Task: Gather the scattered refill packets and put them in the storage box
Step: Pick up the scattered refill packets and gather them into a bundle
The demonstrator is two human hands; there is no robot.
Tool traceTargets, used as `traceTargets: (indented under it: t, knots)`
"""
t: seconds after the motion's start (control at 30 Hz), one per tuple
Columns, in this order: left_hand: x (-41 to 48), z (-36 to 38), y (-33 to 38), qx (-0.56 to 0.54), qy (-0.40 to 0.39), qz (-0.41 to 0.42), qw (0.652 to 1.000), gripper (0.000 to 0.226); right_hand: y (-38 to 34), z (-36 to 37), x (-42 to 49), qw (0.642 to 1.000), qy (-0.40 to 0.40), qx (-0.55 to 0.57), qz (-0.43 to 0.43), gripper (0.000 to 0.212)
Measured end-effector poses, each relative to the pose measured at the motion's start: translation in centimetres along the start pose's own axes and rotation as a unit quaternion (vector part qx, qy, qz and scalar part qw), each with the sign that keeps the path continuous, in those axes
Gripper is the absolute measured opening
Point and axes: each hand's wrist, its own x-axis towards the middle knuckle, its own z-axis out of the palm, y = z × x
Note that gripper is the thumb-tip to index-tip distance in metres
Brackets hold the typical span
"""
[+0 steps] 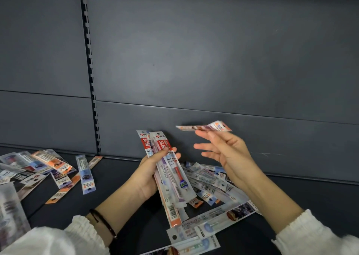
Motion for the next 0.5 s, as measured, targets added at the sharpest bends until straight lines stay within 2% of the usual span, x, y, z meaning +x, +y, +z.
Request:
traceTargets:
  t: [0.23, 0.37, 0.5]
  knots:
    - [-0.3, 0.2, 0.2, 0.008, -0.017, 0.005, 1.0, 0.041, 0.2, -0.3, 0.0, 0.998, 0.069, 0.005, 0.004, 0.017]
    - [-0.8, 0.7, 0.2, 0.046, -0.082, 0.003, 0.996, 0.03, 1.0, -0.1, -0.2, 0.996, 0.052, -0.07, 0.033, 0.02]
    - [-1.7, 1.9, -0.6, 0.076, -0.158, -0.004, 0.984, 0.03, 2.0, 0.7, -0.6, 0.985, 0.01, -0.172, 0.008, 0.016]
